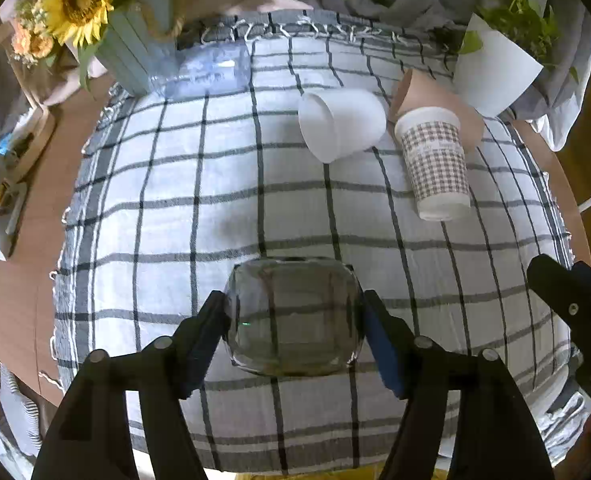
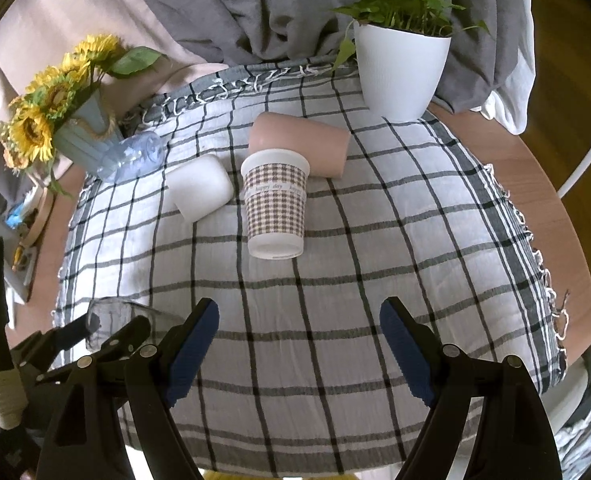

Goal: Flip cup upside down
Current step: 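Open the left gripper and lift both tools away from the cup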

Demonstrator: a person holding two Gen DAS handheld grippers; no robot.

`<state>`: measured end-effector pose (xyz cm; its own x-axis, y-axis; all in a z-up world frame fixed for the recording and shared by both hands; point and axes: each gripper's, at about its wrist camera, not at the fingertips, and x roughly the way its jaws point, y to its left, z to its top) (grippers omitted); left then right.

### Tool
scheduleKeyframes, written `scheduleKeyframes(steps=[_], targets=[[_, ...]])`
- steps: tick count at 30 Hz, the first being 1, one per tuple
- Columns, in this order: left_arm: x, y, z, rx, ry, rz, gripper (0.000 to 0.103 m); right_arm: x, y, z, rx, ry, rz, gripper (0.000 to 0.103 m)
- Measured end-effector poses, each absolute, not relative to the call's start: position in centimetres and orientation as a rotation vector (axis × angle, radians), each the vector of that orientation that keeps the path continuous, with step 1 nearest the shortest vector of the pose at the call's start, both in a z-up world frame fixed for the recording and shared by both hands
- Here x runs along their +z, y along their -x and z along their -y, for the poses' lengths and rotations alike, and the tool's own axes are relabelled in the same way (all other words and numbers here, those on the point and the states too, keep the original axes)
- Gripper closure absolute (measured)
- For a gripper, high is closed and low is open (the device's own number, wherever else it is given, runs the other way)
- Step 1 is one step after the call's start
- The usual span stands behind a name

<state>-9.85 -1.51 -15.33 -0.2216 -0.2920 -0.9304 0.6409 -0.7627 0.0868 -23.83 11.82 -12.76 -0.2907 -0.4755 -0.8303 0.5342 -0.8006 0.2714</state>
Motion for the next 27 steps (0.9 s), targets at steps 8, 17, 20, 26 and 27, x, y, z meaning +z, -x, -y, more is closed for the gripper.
scheduleKeyframes(steps=[8,17,20,26,27], targets=[[-12.2,8.6,0.3,-2.070,-1.315,-0.380,0.015,-10.6,23.2,-13.5,-2.159,-1.281,-0.026,0.013],[-5.7,4.4,-2.3,-2.104,-1.067,-0.277,0.000,-4.8,19.2,-16.7,-2.196,-1.043,0.035,0.012],[-4.1,3.1,-3.0,-2.106,-1.020,-0.254,0.000,-3.3,17.8,-17.5,-2.209,-0.966,0.053,0.011],[-2.1,0.7,-4.3,-2.081,-0.942,-0.204,0.000,-1.3,15.1,-18.4,-2.210,-0.835,0.063,0.006],[-1.7,0.3,-4.5,-2.085,-0.927,-0.199,0.000,-1.2,14.8,-18.6,-2.208,-0.826,0.064,0.006]])
